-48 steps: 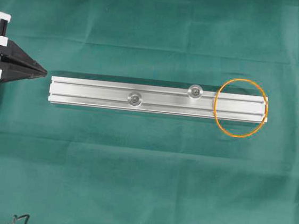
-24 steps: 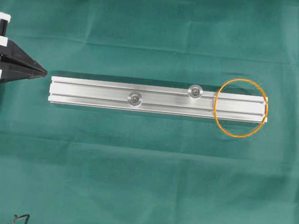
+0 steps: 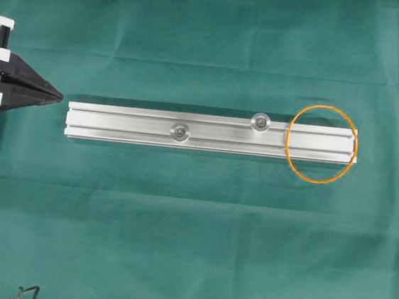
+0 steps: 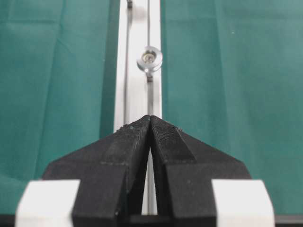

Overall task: Hook the rubber onto the shaft.
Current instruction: 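Open the right gripper and lower it over the orange band's edge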

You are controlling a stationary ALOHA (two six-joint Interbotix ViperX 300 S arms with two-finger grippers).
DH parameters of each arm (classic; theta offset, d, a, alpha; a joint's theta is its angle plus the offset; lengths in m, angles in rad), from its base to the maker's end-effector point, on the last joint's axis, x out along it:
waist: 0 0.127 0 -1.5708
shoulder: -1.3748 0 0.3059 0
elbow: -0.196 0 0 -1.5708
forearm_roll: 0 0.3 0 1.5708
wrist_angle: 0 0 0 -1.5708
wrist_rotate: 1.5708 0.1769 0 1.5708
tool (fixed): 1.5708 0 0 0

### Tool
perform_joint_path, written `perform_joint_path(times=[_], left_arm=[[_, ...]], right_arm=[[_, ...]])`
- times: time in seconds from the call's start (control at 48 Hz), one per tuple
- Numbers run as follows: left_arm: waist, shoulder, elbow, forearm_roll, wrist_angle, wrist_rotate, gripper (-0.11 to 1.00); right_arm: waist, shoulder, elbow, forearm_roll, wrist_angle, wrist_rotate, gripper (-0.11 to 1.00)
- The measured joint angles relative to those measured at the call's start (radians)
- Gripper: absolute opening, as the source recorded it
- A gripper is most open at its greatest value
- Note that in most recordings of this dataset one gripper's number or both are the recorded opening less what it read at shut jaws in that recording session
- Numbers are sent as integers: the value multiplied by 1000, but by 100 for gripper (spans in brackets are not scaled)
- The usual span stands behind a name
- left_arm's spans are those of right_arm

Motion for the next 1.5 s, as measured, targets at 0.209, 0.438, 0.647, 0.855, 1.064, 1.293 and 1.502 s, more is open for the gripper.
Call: perform_joint_path(times=[0.209, 0.438, 0.647, 0.855, 1.064, 1.293, 1.502], left_arm=[[0, -2, 0, 2, 0, 0, 0], [0, 0, 0, 2, 0, 0, 0], [0, 0, 0, 2, 0, 0, 0], [0, 0, 0, 0, 0, 0, 0], [0, 0, 0, 2, 0, 0, 0], [0, 0, 0, 0, 0, 0, 0], [0, 0, 0, 0, 0, 0, 0]], right_arm=[[0, 21, 0, -8, 0, -3, 75], [0, 20, -2, -18, 0, -8, 99], [0, 20, 0, -32, 0, -8, 99], [0, 20, 0, -35, 0, -8, 99], [0, 20, 0, -35, -3, -8, 99], [0, 23, -2, -35, -64, -6, 99], [0, 74, -18, -35, -100, -6, 99]])
